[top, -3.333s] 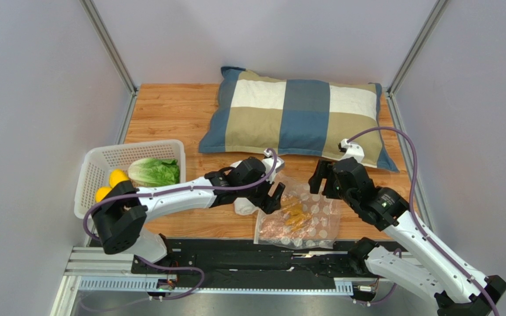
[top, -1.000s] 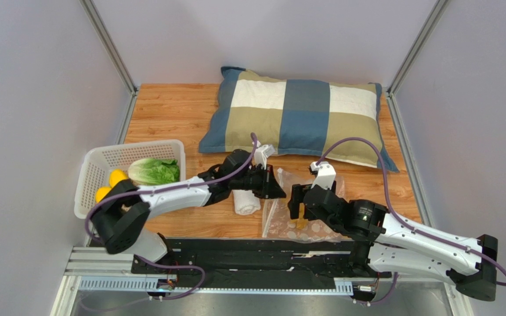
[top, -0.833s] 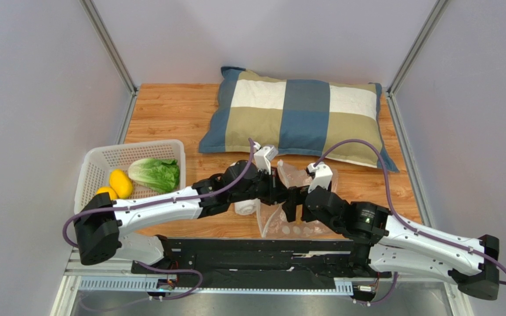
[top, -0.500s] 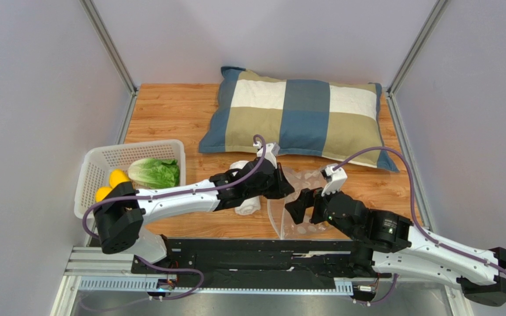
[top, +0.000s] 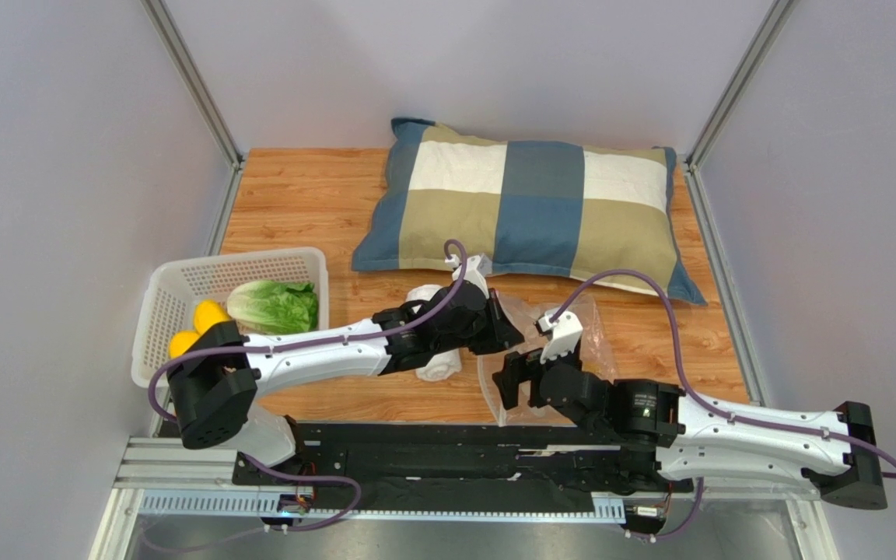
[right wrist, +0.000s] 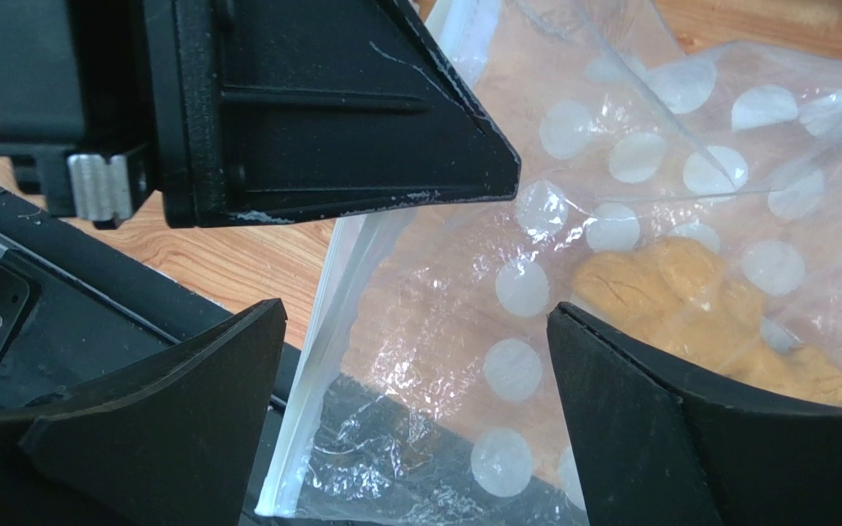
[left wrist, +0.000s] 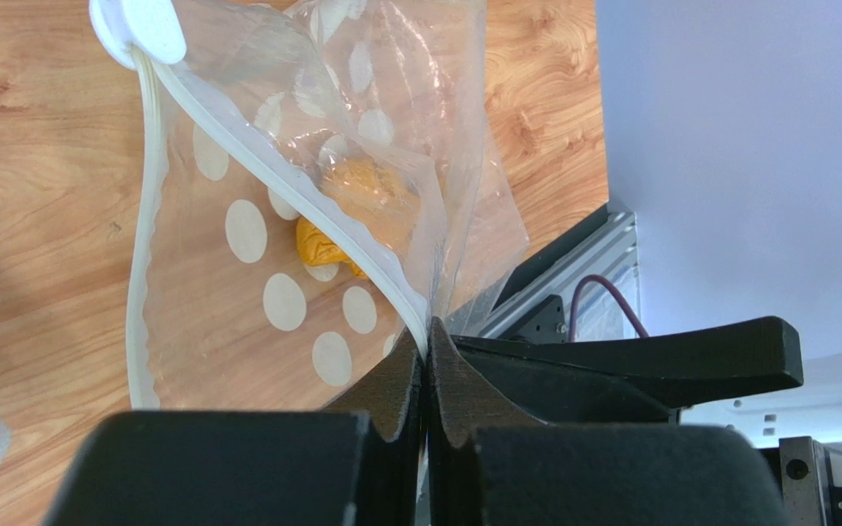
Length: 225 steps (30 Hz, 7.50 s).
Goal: Open the zip-top bag and remove the fake food
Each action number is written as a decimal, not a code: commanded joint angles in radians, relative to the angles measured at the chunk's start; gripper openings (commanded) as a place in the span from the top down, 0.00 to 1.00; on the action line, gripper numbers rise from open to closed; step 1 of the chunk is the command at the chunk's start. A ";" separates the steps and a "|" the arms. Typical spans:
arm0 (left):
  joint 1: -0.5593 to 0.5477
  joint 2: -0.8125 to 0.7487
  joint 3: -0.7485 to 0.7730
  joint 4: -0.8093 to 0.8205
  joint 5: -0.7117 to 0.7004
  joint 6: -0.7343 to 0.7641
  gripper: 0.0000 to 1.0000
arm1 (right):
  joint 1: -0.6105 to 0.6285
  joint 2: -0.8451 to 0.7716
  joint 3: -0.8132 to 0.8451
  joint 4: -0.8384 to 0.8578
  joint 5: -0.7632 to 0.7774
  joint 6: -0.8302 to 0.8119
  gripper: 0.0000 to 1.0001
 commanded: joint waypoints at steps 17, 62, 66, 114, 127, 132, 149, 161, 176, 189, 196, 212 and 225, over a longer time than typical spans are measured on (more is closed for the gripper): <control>0.026 -0.056 -0.096 0.217 0.209 0.004 1.00 | 0.052 0.047 -0.013 0.119 0.162 -0.043 0.07; 0.087 0.161 -0.055 0.217 0.416 0.252 0.43 | 0.075 0.096 0.157 0.053 0.103 0.227 1.00; 0.089 0.207 -0.045 0.226 0.470 0.251 0.41 | 0.075 0.143 0.208 0.060 0.149 0.141 1.00; 0.144 0.342 0.019 0.260 0.332 0.192 0.30 | -0.399 0.065 0.061 0.098 -0.394 -0.060 0.65; 0.144 0.282 -0.033 0.277 0.346 0.214 0.40 | -0.467 -0.236 0.163 -0.324 -0.012 0.178 0.41; 0.144 0.288 -0.021 0.277 0.363 0.229 0.42 | -0.703 -0.138 0.140 -0.327 -0.083 0.141 0.67; 0.144 0.397 0.013 0.393 0.390 0.284 0.39 | -0.873 0.252 -0.031 0.081 -0.187 -0.023 1.00; 0.145 0.435 0.048 0.412 0.381 0.323 0.39 | -0.881 0.542 0.041 0.170 -0.213 0.044 1.00; 0.141 0.452 0.145 0.202 0.231 0.373 0.35 | -0.879 0.511 0.019 0.187 -0.297 0.021 1.00; 0.141 0.458 0.104 0.272 0.243 0.363 0.34 | -0.895 0.445 0.169 0.093 -0.233 -0.112 1.00; 0.141 0.445 0.108 0.258 0.221 0.367 0.34 | -0.919 0.616 0.193 0.216 -0.302 -0.155 1.00; 0.145 0.509 0.165 0.235 0.100 0.359 0.29 | -0.919 0.605 -0.002 0.300 -0.513 -0.014 1.00; 0.145 0.547 0.211 0.228 0.086 0.379 0.48 | -0.919 0.482 -0.054 0.280 -0.586 -0.002 1.00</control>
